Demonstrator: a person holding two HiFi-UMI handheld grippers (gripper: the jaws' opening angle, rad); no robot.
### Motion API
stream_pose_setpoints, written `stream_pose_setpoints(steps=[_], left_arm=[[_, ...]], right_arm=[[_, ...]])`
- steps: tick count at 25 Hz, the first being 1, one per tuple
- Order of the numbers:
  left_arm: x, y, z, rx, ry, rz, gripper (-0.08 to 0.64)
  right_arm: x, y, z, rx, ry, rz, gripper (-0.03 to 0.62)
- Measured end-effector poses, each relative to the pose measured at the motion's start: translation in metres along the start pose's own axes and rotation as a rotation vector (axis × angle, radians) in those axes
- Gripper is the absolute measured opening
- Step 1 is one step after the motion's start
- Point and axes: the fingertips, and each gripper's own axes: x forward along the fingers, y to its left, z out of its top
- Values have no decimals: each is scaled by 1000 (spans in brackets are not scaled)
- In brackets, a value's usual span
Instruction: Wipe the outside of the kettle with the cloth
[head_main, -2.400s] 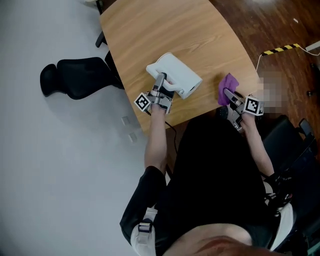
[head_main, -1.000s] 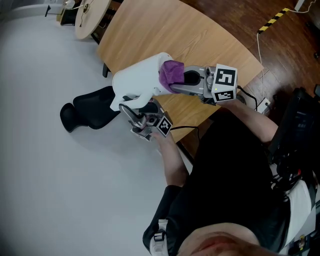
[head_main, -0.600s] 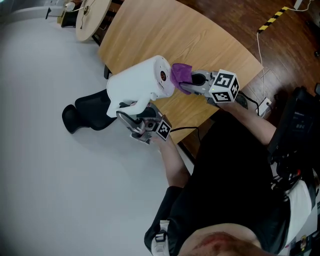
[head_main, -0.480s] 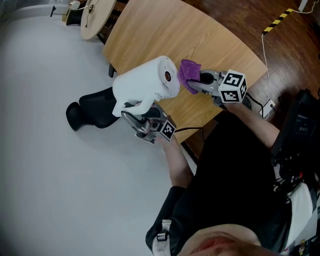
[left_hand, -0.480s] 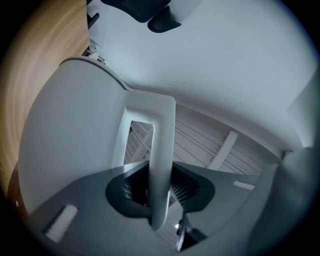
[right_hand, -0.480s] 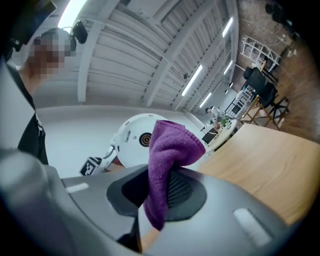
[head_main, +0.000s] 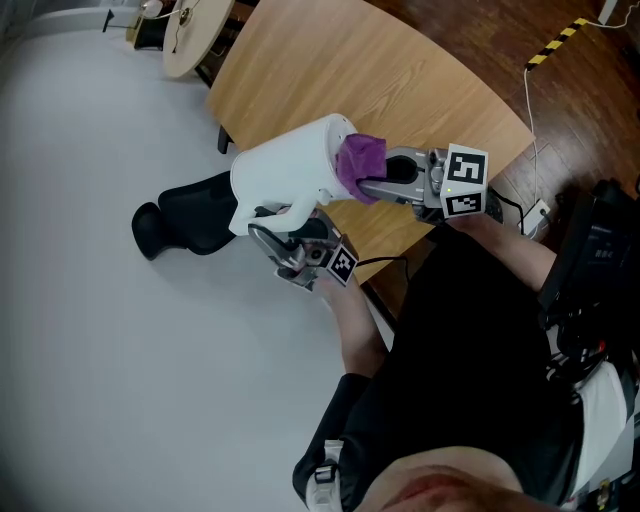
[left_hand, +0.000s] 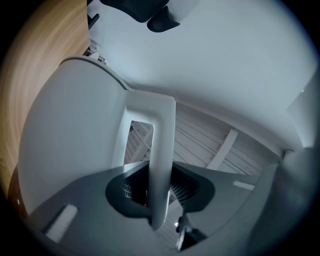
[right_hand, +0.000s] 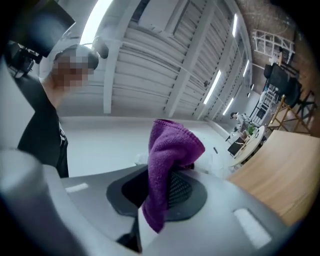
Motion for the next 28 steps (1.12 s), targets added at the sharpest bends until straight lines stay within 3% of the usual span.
stream_pose_setpoints(steps=[10,17,20,24,26,28], left_arm=[[-11,-19,-18,24,76,-51,76],[-25,-15,2,5,11,-43,74],[-29,-12,9,-1,-19,-30,74],[-23,-9,11,-8,-30,-12,74],[-22,-8,10,-15,-28,-9,73],[-21,-7,6,-22,-20,-6,74]], right_arm=[[-32,-64,-30,-3,-7,-204,57],[-40,-87,-36,-1,44,-296,57],[-37,-58,-6,-34,-32,-199,57],[-16,12,17,-243,-13,40,57],[-8,30,13,-257,55,65,57],[2,39,9,-180,121,39,57]])
